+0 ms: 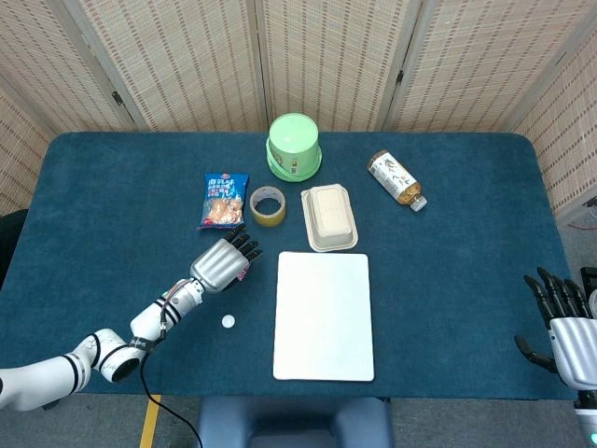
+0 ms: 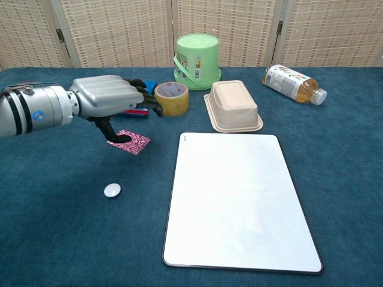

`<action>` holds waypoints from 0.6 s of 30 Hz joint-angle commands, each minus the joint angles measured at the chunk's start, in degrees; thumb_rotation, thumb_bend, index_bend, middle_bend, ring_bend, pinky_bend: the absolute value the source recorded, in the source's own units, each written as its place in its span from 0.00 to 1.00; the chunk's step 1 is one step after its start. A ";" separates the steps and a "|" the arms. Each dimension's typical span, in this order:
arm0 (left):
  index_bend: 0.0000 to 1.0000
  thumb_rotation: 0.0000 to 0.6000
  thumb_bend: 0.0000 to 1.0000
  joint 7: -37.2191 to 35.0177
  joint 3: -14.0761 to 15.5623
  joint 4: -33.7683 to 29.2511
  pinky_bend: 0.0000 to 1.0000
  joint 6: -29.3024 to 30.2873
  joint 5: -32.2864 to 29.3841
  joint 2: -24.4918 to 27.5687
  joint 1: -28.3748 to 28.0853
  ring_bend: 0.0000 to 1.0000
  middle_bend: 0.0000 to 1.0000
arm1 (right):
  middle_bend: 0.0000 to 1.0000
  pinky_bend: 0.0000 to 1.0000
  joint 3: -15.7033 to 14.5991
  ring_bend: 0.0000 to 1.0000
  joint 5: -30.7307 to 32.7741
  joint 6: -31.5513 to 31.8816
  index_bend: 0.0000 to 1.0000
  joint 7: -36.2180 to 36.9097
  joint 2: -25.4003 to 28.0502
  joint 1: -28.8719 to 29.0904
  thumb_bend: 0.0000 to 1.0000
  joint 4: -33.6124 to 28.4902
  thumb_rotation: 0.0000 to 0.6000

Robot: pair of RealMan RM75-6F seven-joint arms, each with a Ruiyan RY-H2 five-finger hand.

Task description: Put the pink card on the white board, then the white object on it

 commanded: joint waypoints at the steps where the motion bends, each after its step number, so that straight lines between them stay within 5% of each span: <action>1: 0.23 1.00 0.40 1.43 -0.14 2.06 0.02 -1.89 -2.36 -1.26 -1.35 0.17 0.21 | 0.01 0.00 -0.01 0.02 0.05 0.09 0.00 0.16 0.02 -0.10 0.28 0.10 1.00; 18: 0.23 1.00 0.39 9.52 1.93 3.49 0.00 -6.36 -13.81 -1.74 -3.66 0.17 0.21 | 0.01 0.00 0.06 0.02 0.27 0.46 0.00 -0.02 0.43 -0.57 0.29 -0.19 1.00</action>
